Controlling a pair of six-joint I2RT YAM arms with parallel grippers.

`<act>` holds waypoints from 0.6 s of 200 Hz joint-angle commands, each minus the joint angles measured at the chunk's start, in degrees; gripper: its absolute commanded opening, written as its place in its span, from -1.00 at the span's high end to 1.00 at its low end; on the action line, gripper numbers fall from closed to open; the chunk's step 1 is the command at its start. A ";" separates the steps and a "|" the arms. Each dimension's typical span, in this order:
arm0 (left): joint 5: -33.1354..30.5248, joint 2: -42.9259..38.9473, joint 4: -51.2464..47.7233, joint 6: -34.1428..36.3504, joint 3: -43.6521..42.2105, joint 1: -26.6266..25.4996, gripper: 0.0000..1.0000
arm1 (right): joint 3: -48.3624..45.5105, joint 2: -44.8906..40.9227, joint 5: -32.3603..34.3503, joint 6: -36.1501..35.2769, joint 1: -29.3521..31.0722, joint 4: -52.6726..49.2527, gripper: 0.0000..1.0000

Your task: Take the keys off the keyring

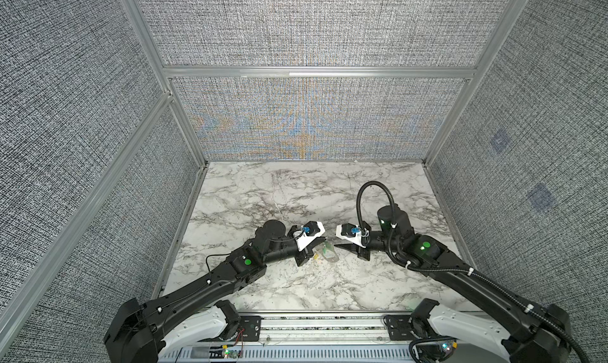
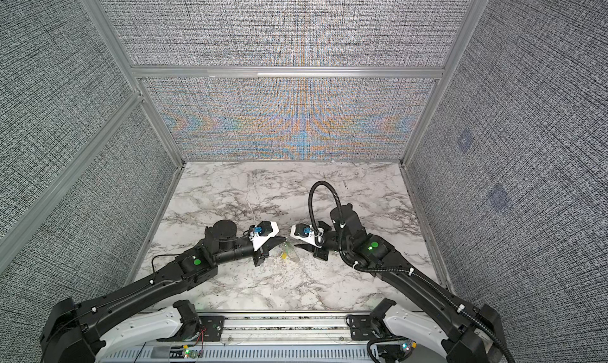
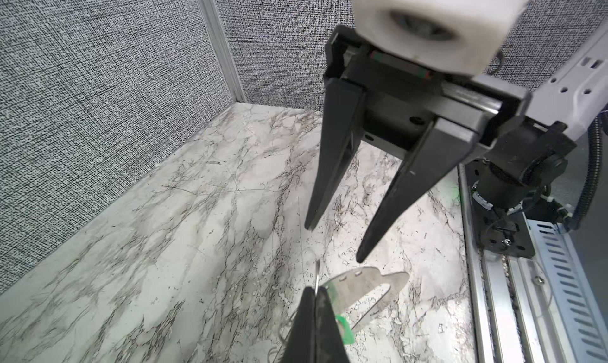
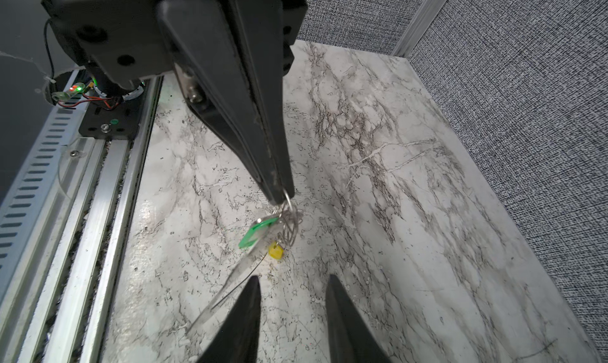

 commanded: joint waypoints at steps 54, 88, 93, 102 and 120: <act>3.76 -0.35 -0.57 3.18 0.60 0.06 1.00 | 2.67 2.00 -4.50 0.09 0.70 1.46 0.49; 3.75 0.08 -1.16 4.35 1.12 0.09 1.00 | 3.39 2.70 -6.75 -0.25 0.77 -0.03 0.58; 3.91 0.20 -1.18 4.60 1.16 0.05 1.00 | 3.35 2.76 -6.83 -0.32 0.80 -0.20 0.61; 4.02 0.45 -1.18 4.64 1.24 0.11 1.00 | 3.40 2.77 -6.92 -0.38 0.79 -0.23 0.65; 4.60 0.73 -1.18 4.72 1.34 0.10 1.00 | 3.25 2.89 -6.92 -0.34 0.77 -0.21 0.72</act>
